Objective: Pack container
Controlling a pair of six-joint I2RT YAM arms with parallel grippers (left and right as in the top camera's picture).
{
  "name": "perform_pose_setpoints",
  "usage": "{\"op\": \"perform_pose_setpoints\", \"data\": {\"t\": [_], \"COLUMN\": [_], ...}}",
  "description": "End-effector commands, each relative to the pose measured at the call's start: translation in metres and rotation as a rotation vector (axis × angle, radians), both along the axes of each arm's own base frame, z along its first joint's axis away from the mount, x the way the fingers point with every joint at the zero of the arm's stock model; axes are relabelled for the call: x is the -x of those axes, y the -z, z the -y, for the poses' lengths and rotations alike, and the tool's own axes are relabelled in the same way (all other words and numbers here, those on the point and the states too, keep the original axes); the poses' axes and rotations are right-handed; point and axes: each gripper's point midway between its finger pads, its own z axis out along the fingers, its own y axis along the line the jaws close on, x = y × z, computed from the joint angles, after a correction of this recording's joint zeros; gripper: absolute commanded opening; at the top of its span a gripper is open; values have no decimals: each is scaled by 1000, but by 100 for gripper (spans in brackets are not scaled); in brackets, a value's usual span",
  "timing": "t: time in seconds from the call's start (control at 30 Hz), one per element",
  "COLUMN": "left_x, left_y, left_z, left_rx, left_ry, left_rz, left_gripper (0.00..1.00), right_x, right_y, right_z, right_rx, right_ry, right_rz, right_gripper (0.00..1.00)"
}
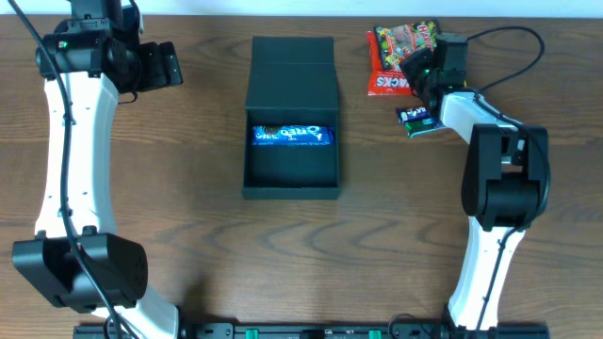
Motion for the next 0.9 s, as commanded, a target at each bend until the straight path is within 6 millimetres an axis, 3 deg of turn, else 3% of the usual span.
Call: {"op": "perform_pose_setpoints", "data": {"t": [0.0, 0.2, 0.37, 0.7, 0.87], "left_x": [1, 4, 2, -4, -8], "left_y": [1, 3, 2, -2, -4], "left_z": [-3, -8, -8, -8, -9], "left_rx": [-5, -30, -31, -33, -34], "left_ry": [-10, -25, -24, -25, -26], "left_rz": [-11, -23, -15, 15, 32], "left_gripper": [95, 95, 96, 95, 95], "right_x": [-6, 3, 19, 84, 112], "right_y": [-30, -71, -119, -211, -240], "right_z": [-6, -20, -30, -71, -99], "right_rx": [-24, -5, 99, 84, 28], "right_ry": [-75, -128, -229, -532, -561], "right_rz": [59, 82, 131, 218, 211], "right_gripper": [2, 2, 2, 1, 2]}}
